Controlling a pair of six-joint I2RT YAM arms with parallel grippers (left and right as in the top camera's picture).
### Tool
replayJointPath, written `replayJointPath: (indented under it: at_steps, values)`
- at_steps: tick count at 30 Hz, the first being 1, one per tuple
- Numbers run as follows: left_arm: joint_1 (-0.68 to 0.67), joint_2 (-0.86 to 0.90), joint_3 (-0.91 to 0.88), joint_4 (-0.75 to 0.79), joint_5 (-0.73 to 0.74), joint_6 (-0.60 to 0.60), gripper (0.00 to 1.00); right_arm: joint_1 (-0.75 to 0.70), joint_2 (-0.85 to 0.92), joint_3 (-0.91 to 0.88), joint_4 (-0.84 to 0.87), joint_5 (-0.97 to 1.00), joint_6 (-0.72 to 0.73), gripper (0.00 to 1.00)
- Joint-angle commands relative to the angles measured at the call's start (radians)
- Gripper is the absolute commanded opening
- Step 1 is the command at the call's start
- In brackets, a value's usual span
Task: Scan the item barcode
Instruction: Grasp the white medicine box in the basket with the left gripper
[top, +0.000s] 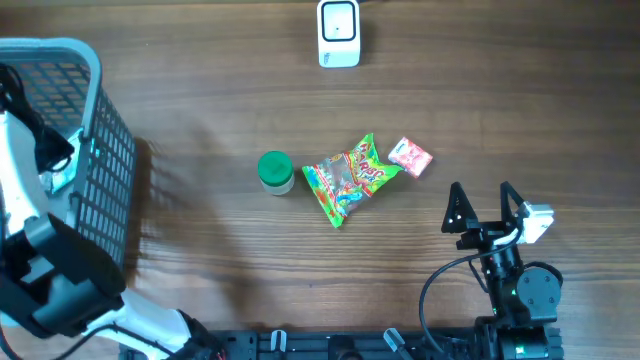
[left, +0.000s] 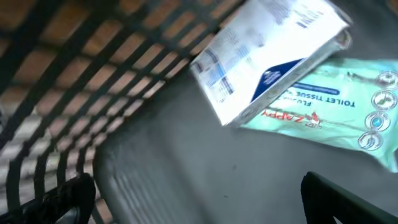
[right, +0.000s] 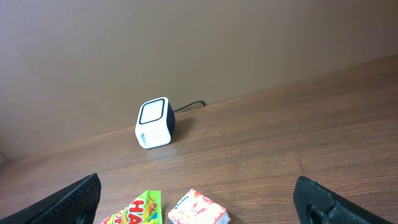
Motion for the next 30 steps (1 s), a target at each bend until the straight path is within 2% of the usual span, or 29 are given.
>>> replayJointPath:
  at_steps: [1,9,11,14,16,17,19,20,23,26,30]
  values:
    - [0.006,0.079,-0.006,0.064,0.011,0.249,1.00,-0.002,-0.006,-0.001,0.003,0.010,0.006,1.00]
    - [0.012,0.205,-0.006,0.214,0.000,0.294,1.00,-0.002,-0.006,-0.001,0.003,0.010,0.006,1.00]
    - [0.023,0.236,-0.006,0.225,0.001,0.298,0.94,-0.002,-0.006,-0.001,0.003,0.010,0.006,1.00]
    - [0.040,0.282,-0.006,0.224,0.000,0.372,0.94,-0.002,-0.006,-0.001,0.003,0.010,0.006,1.00]
    - [0.046,0.296,-0.006,0.237,0.001,0.379,0.93,-0.002,-0.006,-0.001,0.003,0.010,0.006,1.00]
    - [0.047,0.296,-0.006,0.246,0.001,0.379,0.89,-0.002,-0.006,-0.001,0.003,0.010,0.006,1.00]
    - [0.051,0.296,-0.006,0.267,0.001,0.380,0.71,-0.002,-0.006,-0.001,0.003,0.010,0.006,1.00]
    - [0.053,0.296,-0.006,0.275,0.001,0.380,0.65,-0.002,-0.006,-0.001,0.003,0.010,0.006,1.00]
    - [0.058,0.296,-0.006,0.285,0.002,0.380,0.29,-0.002,-0.006,-0.001,0.003,0.010,0.006,1.00]
    - [0.060,0.296,-0.006,0.285,0.000,0.380,0.27,-0.002,-0.006,-0.001,0.003,0.010,0.006,1.00]
    - [0.045,0.288,-0.001,0.263,0.000,0.380,0.15,-0.002,-0.006,-0.001,0.003,0.010,0.006,1.00]
